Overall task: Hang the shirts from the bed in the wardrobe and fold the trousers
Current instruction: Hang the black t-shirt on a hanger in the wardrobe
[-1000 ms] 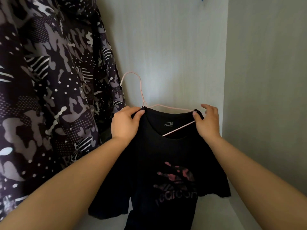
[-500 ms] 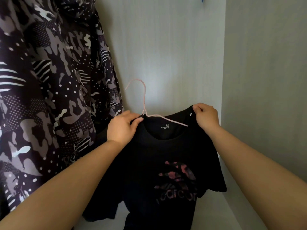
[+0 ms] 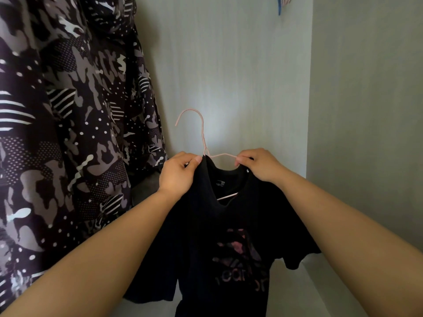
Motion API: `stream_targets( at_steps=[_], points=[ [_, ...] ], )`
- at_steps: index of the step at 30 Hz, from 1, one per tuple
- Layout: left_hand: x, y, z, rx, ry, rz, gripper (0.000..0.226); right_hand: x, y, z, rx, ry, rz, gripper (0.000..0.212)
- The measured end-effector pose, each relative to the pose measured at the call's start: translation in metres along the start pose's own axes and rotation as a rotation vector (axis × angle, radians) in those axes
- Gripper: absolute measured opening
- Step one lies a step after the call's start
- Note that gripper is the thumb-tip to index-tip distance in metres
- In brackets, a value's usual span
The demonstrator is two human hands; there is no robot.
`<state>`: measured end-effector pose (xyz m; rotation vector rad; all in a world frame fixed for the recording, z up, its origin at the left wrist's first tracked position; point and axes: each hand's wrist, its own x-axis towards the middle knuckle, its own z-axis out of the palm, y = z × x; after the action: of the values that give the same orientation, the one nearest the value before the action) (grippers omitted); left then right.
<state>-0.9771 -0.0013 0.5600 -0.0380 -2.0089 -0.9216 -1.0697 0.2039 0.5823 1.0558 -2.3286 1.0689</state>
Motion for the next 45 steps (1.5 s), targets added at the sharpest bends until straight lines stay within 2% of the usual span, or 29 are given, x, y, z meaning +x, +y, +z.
stream_targets(
  at_steps=[4, 7, 9, 10, 12, 17, 22, 24, 27, 33, 40, 42, 45],
  points=[
    [0.007, 0.002, -0.005, 0.069, 0.034, 0.001, 0.024, 0.003, -0.003, -0.003, -0.039, -0.004, -0.020, 0.027],
    [0.016, -0.002, -0.019, 0.069, 0.214, -0.038, 0.027, 0.002, 0.001, -0.019, -0.008, 0.086, 0.010, 0.021],
    [0.020, -0.007, -0.034, 0.161, 0.345, -0.082, 0.033, -0.001, 0.010, -0.030, 0.014, 0.151, 0.077, 0.021],
    [0.021, -0.010, -0.040, 0.210, 0.360, -0.088, 0.034, -0.003, 0.013, -0.033, -0.001, 0.154, 0.102, 0.021],
    [0.022, -0.012, -0.043, 0.268, 0.283, -0.049, 0.035, -0.005, 0.015, -0.031, 0.009, 0.170, 0.113, 0.021],
    [0.018, -0.003, -0.038, 0.384, -0.002, 0.002, 0.035, -0.005, 0.011, -0.023, 0.092, 0.334, 0.143, 0.023],
    [0.028, 0.000, -0.043, 0.698, -0.025, 0.241, 0.033, 0.001, 0.007, -0.033, 0.089, 0.264, 0.101, 0.024],
    [0.034, 0.003, -0.045, 0.635, -0.049, 0.232, 0.032, 0.002, 0.001, -0.038, 0.076, 0.237, 0.075, 0.025],
    [0.038, 0.005, -0.047, 0.550, 0.027, 0.183, 0.030, 0.000, 0.003, -0.049, 0.077, 0.203, 0.083, 0.024],
    [0.044, -0.004, -0.055, 0.420, 0.143, 0.086, 0.028, -0.007, 0.014, -0.069, 0.141, 0.192, 0.211, 0.034],
    [0.049, -0.007, -0.053, 0.371, 0.157, 0.057, 0.027, -0.008, -0.006, -0.070, 0.097, 0.082, 0.139, 0.016],
    [0.051, -0.003, -0.052, 0.370, 0.163, 0.062, 0.026, -0.006, -0.009, -0.068, 0.046, 0.101, 0.140, 0.023],
    [0.055, 0.000, -0.052, 0.354, 0.186, 0.060, 0.026, -0.002, -0.015, -0.067, -0.151, 0.242, 0.126, 0.045]
  ],
)
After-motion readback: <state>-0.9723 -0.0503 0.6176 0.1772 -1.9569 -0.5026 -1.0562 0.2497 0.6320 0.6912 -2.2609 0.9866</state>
